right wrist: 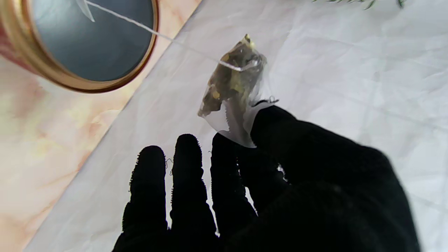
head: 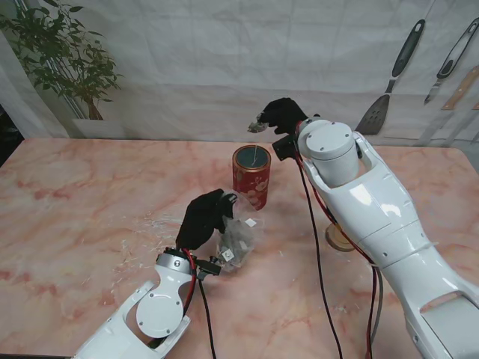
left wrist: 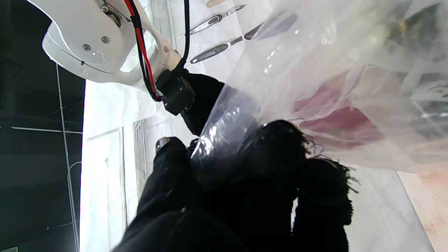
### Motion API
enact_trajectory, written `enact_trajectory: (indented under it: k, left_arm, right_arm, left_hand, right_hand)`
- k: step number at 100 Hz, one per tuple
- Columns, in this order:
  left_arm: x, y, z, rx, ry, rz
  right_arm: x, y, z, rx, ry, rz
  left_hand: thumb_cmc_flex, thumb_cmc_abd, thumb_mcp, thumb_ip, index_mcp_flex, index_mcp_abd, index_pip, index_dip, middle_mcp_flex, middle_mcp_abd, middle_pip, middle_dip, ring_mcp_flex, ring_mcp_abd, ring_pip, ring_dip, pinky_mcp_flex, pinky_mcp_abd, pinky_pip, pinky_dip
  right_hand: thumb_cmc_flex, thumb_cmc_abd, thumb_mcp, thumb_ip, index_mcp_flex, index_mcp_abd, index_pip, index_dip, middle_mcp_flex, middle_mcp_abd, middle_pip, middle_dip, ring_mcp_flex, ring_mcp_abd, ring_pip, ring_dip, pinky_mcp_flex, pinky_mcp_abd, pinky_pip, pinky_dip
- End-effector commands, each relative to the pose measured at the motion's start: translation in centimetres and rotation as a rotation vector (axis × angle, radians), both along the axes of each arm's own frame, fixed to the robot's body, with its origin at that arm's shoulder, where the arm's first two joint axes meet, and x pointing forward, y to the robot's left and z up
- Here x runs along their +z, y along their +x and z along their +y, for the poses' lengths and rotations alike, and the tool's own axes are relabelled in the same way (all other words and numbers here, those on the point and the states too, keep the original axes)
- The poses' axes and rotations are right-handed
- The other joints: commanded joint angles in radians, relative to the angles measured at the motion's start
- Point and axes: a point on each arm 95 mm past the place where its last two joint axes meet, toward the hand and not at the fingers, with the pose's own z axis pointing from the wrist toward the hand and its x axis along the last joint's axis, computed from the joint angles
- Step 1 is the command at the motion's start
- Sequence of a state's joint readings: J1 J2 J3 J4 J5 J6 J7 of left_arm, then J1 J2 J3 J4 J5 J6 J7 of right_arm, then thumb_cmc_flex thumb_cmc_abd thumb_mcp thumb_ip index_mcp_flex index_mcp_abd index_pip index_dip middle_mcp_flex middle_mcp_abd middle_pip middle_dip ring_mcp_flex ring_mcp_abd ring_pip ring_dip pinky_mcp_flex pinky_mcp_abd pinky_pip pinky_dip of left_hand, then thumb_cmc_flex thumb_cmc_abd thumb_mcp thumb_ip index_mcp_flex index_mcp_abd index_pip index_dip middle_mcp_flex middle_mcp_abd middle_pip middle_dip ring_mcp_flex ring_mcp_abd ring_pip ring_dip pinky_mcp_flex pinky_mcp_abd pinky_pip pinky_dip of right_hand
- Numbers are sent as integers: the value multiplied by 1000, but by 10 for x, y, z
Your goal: Insert tea bags into the tea bag box
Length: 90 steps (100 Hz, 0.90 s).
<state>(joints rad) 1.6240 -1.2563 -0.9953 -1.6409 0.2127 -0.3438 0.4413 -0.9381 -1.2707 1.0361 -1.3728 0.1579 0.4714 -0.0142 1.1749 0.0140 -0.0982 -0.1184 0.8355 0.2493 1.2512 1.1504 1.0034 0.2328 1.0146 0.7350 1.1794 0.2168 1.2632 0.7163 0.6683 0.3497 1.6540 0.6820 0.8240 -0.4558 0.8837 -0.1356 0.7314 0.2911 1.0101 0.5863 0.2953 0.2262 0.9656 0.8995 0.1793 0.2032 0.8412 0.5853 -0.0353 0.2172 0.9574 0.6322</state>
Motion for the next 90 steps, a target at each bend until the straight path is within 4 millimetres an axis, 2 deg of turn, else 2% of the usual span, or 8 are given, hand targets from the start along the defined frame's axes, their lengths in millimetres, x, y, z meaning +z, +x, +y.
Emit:
enact_trajectory:
  k: [1,5,24,29,48,90]
  left_arm:
    - [0,0,-1,-8,1,7]
    - [-1,0,0,-8,1,8]
    - [-1,0,0,-7,0,10]
    - [-1,0,0,-8,0,10]
    - [-2,0,-1,-10,-1,12]
    - [-1,0,-1,-8,-3,11]
  right_arm:
    - [-5,1,4,3,-19,25]
    - [-8,2,4,-7,-33,36]
    - [-19,4,3,-31,-90,95]
    - [-20,5,1,-12,-109,119]
    - [-27,4,3,-18,-143,146]
    - [-31,5,4,-5,-155,171]
  left_hand:
    - [74,86,46,45,12,-30,46,9,7,-46,5,-17,3,12,-28,-10,7,-46,26,6]
    - [75,86,46,45,12,-30,46,9,7,-45,5,-17,3,12,-28,-10,7,-46,26,6]
    - [74,86,46,45,12,-30,46,9,7,-45,5,-16,2,12,-28,-10,7,-46,26,6]
    - [74,86,46,45,12,-30,46,9,6,-46,5,-16,2,12,-28,-11,7,-46,26,6]
    - [74,86,46,45,11,-30,46,9,6,-45,5,-17,2,13,-28,-11,7,-46,26,6]
    - [75,86,46,45,10,-29,46,10,6,-44,6,-16,2,13,-27,-11,7,-46,26,6]
  right_hand:
    - [-11,-35,16,35,44,-59,32,-31,13,-17,24,12,18,-15,30,15,5,-25,33,20]
    - [-19,-53,20,31,49,-61,45,-59,22,-17,29,9,26,-11,38,17,7,-20,38,20]
    - [-30,-84,21,15,62,-53,75,-88,39,-9,40,-3,40,2,55,23,10,-3,52,17]
    - [-37,-72,11,13,49,-65,77,-86,30,-16,42,-3,37,-4,54,22,9,-7,51,15]
    - [-38,-99,7,13,59,-62,81,-96,42,-12,51,-5,49,4,67,27,15,2,61,14]
    - [-122,-126,-47,-24,48,-77,93,-89,37,-7,49,-9,45,5,69,27,11,5,67,10]
